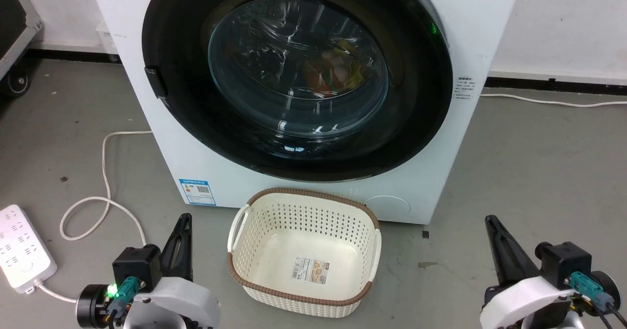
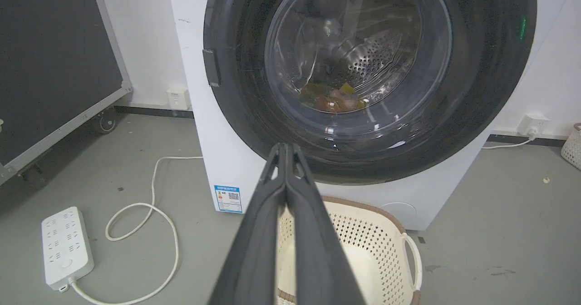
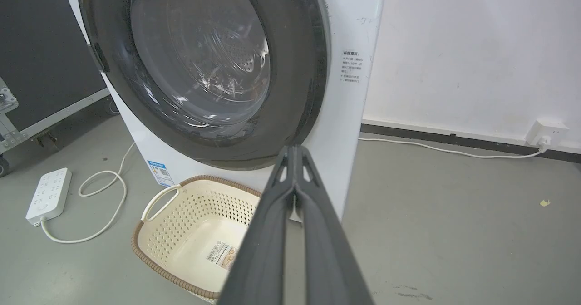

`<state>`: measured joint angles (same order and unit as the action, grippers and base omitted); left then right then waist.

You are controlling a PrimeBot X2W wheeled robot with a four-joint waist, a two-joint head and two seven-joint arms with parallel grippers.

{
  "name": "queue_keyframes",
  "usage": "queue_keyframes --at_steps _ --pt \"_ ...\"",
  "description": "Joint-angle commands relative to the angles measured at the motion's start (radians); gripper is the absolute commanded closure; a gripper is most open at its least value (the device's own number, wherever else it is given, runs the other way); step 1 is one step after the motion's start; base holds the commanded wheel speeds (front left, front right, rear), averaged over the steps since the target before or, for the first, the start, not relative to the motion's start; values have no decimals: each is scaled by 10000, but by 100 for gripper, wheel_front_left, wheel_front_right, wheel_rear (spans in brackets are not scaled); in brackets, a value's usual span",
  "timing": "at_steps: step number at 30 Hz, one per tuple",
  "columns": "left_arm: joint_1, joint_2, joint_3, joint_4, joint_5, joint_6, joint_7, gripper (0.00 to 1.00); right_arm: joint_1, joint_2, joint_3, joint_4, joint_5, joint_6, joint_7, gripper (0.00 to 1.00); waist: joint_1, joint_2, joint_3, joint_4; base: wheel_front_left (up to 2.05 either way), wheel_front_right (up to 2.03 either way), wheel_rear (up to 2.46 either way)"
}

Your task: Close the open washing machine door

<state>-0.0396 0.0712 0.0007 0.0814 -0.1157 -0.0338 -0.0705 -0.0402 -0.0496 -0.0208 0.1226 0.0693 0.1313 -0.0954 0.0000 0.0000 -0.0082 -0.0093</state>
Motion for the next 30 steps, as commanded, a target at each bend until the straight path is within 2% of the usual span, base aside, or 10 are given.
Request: queue_keyframes --at_steps 1,30 --pt "154 -48 -2 -92 119 58 41 100 189 -4 27 -127 -112 -3 93 100 0 0 3 4 0 0 0" --pt "299 -145 -5 -523 738 225 437 100 316 -5 135 -783 -459 -5 607 100 0 0 50 57 0 0 0"
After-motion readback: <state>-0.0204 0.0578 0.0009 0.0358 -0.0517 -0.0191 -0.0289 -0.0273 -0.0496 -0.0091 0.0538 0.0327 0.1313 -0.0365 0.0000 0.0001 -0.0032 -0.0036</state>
